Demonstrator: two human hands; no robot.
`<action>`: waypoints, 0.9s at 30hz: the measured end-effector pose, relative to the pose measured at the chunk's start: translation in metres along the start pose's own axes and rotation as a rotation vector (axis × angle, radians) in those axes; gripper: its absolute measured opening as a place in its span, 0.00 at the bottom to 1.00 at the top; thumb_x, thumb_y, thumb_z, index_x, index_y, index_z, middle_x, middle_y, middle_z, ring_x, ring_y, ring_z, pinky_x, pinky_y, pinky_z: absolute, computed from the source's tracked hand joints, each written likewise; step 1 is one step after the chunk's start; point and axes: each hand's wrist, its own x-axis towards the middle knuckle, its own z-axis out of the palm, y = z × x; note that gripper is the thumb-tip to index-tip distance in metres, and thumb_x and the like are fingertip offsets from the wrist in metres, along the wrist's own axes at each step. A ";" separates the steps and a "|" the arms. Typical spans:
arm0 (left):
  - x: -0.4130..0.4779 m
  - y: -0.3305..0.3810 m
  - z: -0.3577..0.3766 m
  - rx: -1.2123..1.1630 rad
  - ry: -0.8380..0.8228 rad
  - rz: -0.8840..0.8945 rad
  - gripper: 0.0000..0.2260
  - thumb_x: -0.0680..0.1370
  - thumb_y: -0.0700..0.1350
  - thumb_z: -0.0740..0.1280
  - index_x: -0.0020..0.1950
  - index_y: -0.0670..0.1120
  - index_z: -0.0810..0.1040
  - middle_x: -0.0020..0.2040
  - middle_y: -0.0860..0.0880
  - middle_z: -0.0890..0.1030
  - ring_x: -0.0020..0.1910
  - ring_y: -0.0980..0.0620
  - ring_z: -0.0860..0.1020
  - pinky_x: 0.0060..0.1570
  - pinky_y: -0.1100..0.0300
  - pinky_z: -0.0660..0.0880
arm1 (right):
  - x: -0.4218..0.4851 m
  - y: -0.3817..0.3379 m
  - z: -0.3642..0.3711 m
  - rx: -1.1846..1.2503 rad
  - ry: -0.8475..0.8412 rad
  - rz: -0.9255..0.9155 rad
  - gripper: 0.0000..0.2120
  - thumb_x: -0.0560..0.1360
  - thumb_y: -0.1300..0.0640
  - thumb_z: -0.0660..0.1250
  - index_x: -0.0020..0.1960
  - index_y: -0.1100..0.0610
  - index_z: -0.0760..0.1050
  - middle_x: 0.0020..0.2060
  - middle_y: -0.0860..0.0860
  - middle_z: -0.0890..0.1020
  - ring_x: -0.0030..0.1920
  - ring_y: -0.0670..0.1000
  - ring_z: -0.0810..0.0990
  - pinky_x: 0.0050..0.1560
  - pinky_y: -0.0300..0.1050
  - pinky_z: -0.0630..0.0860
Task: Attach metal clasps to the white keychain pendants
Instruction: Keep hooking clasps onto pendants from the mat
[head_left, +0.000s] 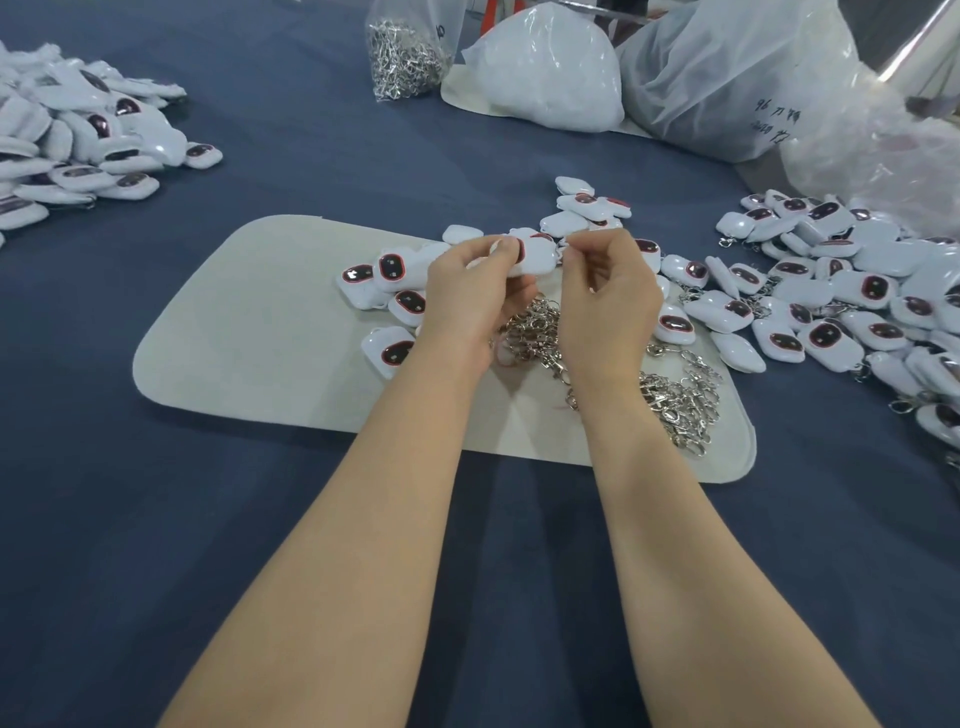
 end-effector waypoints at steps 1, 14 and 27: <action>0.000 0.000 0.001 0.033 0.009 0.034 0.03 0.79 0.38 0.64 0.50 0.40 0.77 0.41 0.44 0.76 0.29 0.54 0.75 0.31 0.66 0.77 | 0.000 0.000 0.000 -0.013 -0.001 -0.007 0.06 0.75 0.65 0.63 0.46 0.58 0.78 0.37 0.46 0.78 0.41 0.47 0.78 0.45 0.36 0.72; -0.003 -0.002 0.000 0.261 0.058 0.268 0.06 0.79 0.41 0.64 0.54 0.49 0.76 0.55 0.42 0.80 0.43 0.50 0.79 0.42 0.61 0.79 | 0.001 0.006 0.001 -0.124 -0.050 -0.046 0.07 0.75 0.65 0.62 0.47 0.59 0.78 0.39 0.46 0.78 0.40 0.45 0.74 0.41 0.25 0.66; 0.000 -0.006 0.001 0.490 0.013 0.455 0.09 0.80 0.41 0.61 0.59 0.48 0.76 0.43 0.43 0.76 0.35 0.54 0.70 0.44 0.59 0.69 | -0.001 0.010 0.003 -0.129 -0.085 -0.013 0.07 0.76 0.65 0.62 0.50 0.59 0.77 0.41 0.45 0.78 0.42 0.44 0.75 0.43 0.22 0.66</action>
